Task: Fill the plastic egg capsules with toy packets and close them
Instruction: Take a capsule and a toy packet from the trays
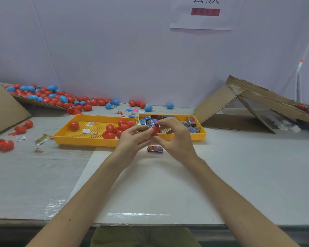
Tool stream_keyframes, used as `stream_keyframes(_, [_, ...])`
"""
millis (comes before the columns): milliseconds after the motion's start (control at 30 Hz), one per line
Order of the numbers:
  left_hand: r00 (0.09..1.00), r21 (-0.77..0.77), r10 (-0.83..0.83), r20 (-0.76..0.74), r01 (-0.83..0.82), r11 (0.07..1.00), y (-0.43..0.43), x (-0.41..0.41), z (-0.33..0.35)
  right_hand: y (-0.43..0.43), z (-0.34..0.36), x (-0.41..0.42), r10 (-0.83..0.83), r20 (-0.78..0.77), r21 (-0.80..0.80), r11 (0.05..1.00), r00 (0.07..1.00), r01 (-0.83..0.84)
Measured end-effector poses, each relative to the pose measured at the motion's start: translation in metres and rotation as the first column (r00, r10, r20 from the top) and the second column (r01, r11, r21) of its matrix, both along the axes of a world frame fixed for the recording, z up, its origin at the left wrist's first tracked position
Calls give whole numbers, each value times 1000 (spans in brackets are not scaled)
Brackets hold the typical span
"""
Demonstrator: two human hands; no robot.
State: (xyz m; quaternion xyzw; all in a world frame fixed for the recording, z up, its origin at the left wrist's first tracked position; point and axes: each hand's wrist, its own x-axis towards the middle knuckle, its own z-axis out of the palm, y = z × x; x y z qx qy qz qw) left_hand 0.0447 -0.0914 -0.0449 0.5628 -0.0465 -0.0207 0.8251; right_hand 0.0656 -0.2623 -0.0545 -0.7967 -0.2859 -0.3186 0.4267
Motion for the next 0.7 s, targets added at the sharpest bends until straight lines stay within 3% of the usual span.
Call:
stream_keyframes(167, [994,-99,-93,-55,87,991,0,-1,2,2,-1,-2,-37,103,-10,999,994,38])
stream_keyframes(700, [978,-175,-190,-91,172,970,2,-2,2,6,-1,-4,-37,137,50,998,990,30])
